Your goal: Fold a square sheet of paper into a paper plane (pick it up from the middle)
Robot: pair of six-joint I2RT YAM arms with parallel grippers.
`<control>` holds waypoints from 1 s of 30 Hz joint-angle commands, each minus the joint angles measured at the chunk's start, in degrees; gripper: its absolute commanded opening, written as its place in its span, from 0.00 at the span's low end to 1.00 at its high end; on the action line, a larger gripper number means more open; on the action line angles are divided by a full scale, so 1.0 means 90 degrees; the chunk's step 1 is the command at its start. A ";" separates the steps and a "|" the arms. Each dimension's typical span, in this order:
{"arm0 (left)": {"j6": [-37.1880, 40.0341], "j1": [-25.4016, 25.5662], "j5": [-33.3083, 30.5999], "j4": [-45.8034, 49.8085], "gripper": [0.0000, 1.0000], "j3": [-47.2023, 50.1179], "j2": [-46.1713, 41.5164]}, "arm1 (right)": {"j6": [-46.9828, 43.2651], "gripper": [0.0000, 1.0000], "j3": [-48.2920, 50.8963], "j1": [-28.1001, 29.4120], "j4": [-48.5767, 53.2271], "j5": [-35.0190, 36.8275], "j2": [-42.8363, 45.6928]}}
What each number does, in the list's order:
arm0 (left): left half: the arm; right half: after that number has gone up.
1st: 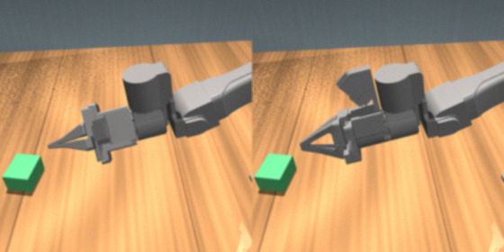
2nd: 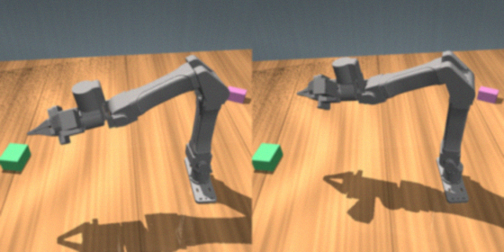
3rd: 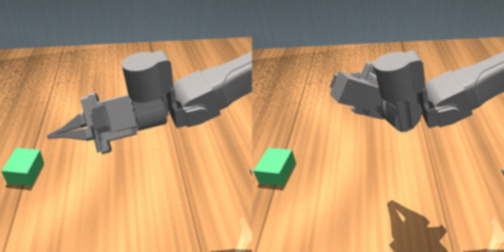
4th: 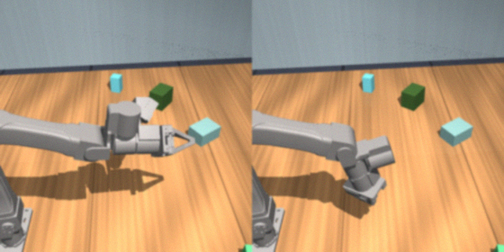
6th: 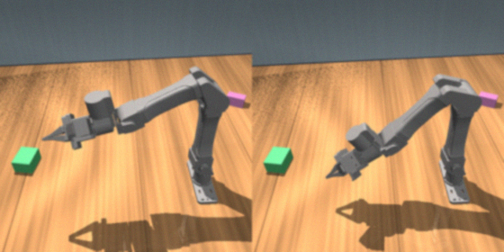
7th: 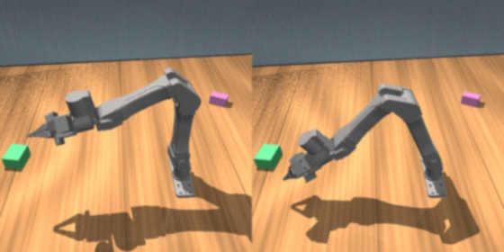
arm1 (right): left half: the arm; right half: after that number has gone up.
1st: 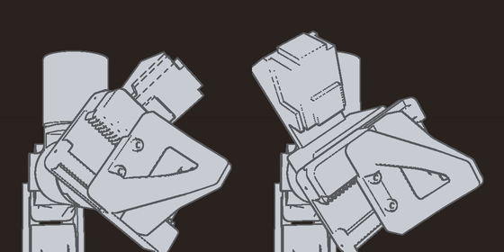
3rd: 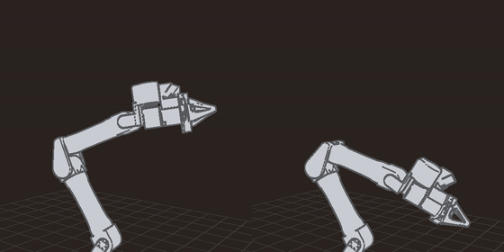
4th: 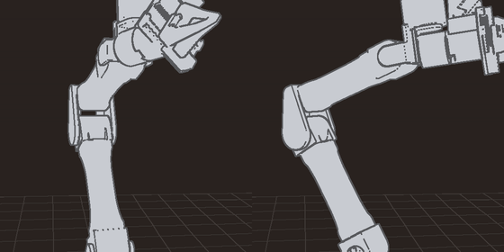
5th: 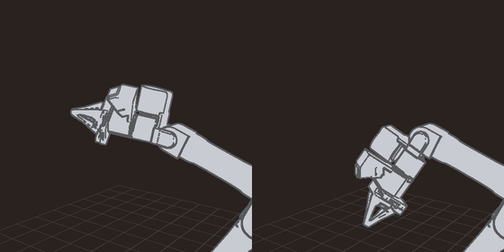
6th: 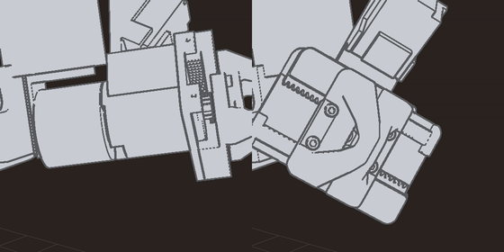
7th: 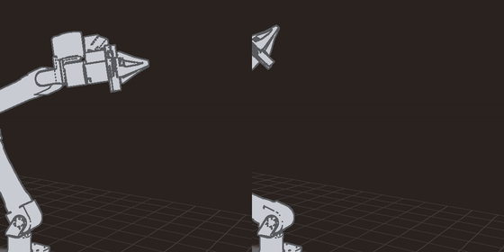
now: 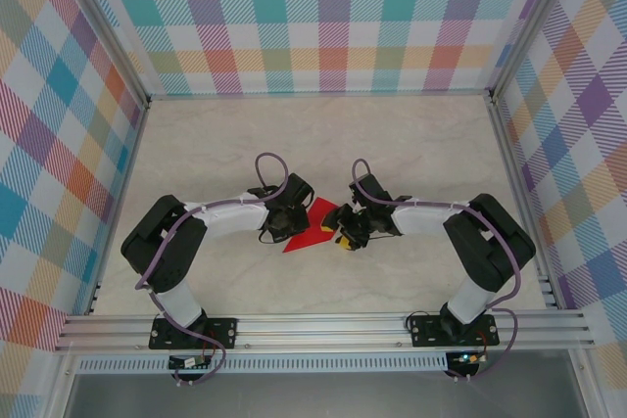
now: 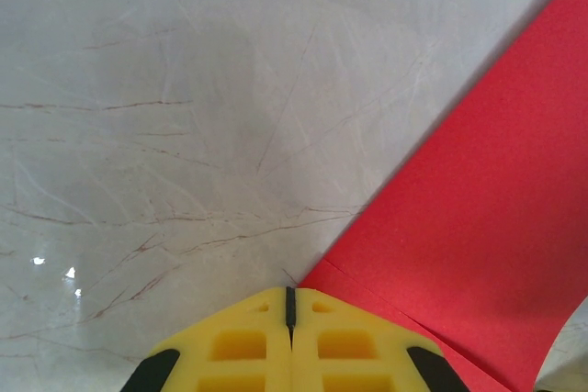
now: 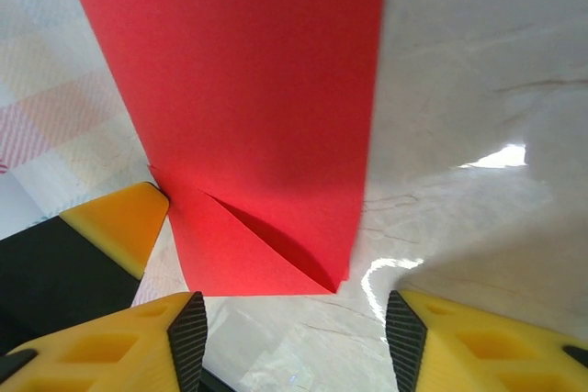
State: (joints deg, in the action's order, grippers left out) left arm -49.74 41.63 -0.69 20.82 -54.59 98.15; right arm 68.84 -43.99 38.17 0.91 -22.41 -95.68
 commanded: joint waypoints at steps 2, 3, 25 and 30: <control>-0.0036 0.0079 0.0083 0.0378 0.00 -0.0022 0.0172 | 0.0022 0.54 -0.0072 0.0094 -0.0277 -0.0030 -0.0017; -0.0035 0.0081 0.0083 0.0376 0.00 -0.0019 0.0169 | 0.0009 0.54 -0.0075 0.0104 -0.0222 0.0020 0.0014; 0.0001 0.0080 0.0115 0.0402 0.00 -0.0048 0.0147 | -0.0012 0.44 -0.0188 0.0162 -0.0121 0.0095 -0.0081; -0.0001 0.0081 0.0108 0.0412 0.00 -0.0043 0.0144 | -0.0028 0.48 -0.0212 0.0185 0.0007 0.0176 -0.0187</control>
State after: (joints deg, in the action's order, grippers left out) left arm -49.74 41.63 -0.67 20.88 -54.68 98.15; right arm 68.77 -44.47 39.31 0.01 -21.52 -96.03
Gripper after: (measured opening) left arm 0.045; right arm 0.475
